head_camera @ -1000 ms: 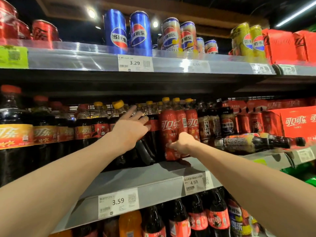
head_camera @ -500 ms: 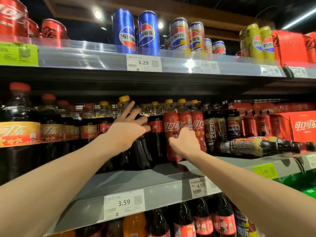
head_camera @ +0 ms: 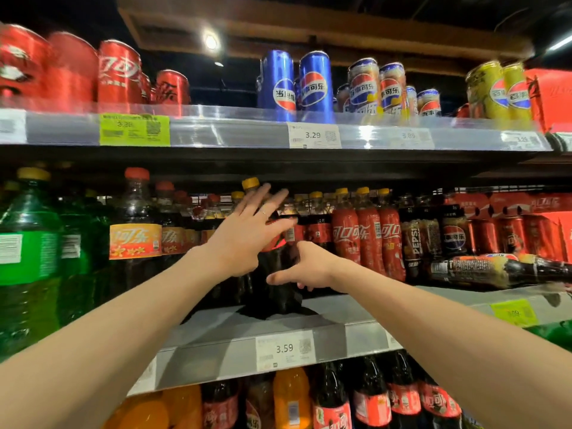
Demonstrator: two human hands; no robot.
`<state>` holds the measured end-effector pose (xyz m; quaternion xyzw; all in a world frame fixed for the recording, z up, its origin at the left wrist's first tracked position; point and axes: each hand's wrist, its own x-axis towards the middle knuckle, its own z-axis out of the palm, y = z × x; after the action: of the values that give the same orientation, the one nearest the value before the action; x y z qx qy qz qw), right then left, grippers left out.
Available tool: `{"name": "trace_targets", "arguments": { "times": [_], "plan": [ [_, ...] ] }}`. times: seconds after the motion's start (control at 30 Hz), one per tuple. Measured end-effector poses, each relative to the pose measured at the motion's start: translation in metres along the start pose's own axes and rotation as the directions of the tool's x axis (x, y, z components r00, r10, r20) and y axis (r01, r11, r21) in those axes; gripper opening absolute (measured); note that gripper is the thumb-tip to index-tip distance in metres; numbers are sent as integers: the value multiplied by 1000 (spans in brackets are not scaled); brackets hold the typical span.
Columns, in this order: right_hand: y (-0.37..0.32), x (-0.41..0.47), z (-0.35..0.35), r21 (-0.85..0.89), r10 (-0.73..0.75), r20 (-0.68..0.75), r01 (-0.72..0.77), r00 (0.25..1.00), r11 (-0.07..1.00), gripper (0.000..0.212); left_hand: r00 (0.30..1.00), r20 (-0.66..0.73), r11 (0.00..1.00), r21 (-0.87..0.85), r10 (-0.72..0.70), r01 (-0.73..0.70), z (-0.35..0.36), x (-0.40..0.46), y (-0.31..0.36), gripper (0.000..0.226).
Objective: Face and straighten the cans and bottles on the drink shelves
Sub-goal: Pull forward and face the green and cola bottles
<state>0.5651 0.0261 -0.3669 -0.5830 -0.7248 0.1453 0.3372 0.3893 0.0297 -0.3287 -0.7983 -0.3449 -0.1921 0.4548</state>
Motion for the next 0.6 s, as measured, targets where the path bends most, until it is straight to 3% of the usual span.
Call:
{"name": "trace_targets", "arguments": {
  "times": [0.1,0.17,0.27,0.37,0.47,0.6],
  "plan": [
    [-3,-2,2,19,47,-10,-47,999,999,94,967,103,951,-185,-234,249,6,-13,4,105],
    [-2,-3,2,53,73,-10,-73,997,996,95,861,341,777,-389,-378,495,7,-16,10,90],
    [-3,-4,5,128,89,-7,-88,996,988,98,686,586,498,-479,-432,723,15,-14,9,50],
    [-9,-4,9,161,74,5,-74,997,984,101,587,686,300,-504,-431,810,30,-15,9,48],
    [-17,1,20,193,79,8,-79,997,978,103,555,659,193,-541,-508,819,46,-18,11,38],
    [-30,14,43,223,65,21,-68,998,973,77,497,580,20,-638,-645,770,49,-21,9,6]
  ]
}}
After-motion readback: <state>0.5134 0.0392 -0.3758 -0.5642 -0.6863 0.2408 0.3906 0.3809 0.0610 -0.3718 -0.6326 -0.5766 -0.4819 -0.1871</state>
